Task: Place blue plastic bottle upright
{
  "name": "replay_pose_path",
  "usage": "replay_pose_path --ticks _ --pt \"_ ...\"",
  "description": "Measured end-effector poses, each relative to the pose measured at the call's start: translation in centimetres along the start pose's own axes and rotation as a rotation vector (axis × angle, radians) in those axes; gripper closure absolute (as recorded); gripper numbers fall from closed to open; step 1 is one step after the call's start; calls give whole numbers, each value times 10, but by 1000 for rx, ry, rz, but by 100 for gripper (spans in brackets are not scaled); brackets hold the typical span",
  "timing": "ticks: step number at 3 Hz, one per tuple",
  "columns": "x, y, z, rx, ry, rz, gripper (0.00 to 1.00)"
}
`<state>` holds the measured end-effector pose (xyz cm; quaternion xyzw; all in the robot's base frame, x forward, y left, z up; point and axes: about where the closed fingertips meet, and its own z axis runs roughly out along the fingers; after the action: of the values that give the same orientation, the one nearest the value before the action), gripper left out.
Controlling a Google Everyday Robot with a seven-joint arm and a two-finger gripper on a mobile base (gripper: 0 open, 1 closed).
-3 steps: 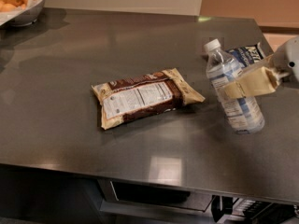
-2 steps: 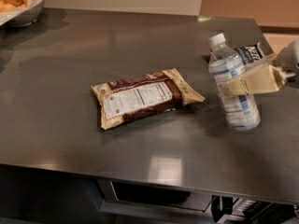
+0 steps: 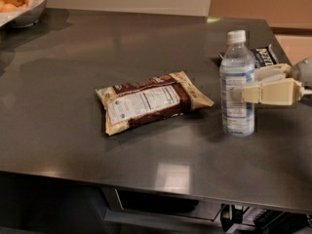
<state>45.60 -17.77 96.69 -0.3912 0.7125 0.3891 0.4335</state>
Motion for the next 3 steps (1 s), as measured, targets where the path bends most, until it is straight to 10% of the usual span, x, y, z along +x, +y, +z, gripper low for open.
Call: replay_pose_path --ticks 3 --pt "26 22 2 -95 -181 -85 100"
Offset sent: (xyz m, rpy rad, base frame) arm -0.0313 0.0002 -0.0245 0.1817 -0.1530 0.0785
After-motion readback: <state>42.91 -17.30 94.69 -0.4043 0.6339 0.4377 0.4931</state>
